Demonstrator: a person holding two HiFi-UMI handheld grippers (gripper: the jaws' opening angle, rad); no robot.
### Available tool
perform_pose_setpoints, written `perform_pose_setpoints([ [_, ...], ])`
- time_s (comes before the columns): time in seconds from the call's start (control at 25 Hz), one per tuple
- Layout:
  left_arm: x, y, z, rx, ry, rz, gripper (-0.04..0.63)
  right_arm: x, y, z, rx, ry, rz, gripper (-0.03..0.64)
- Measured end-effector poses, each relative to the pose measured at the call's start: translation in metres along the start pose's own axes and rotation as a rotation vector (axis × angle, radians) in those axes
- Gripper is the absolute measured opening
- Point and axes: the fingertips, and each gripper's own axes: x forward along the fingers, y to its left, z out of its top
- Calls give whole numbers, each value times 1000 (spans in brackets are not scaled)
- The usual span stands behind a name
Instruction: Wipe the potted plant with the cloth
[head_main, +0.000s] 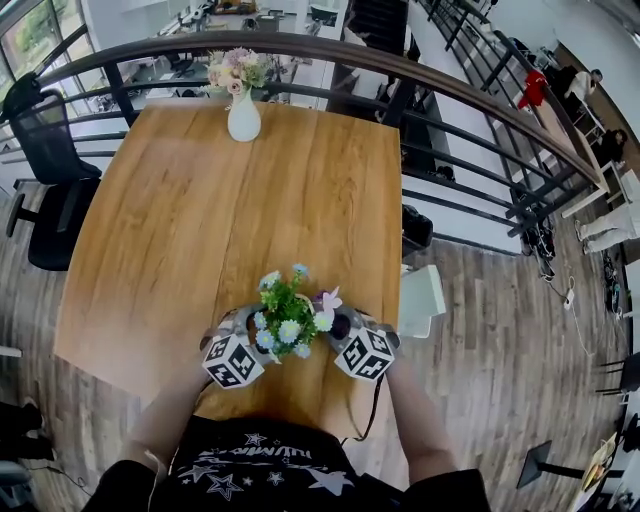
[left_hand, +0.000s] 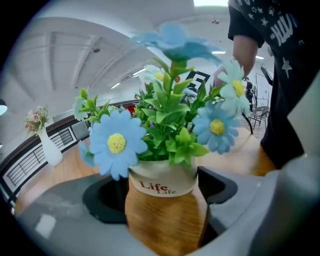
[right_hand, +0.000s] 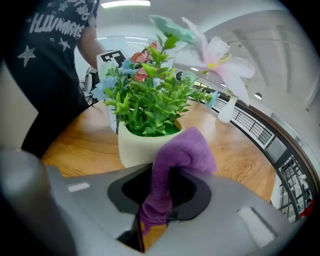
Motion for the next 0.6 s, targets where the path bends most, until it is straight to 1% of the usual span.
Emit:
perform_pose_setpoints([
  [0.28, 0, -2, -3, -11, 0, 3, 449, -8, 30, -6, 67, 12, -3, 83],
  [0.6, 1, 1, -3, -28, 8, 18, 449, -14, 56, 1, 227, -31, -39, 84],
])
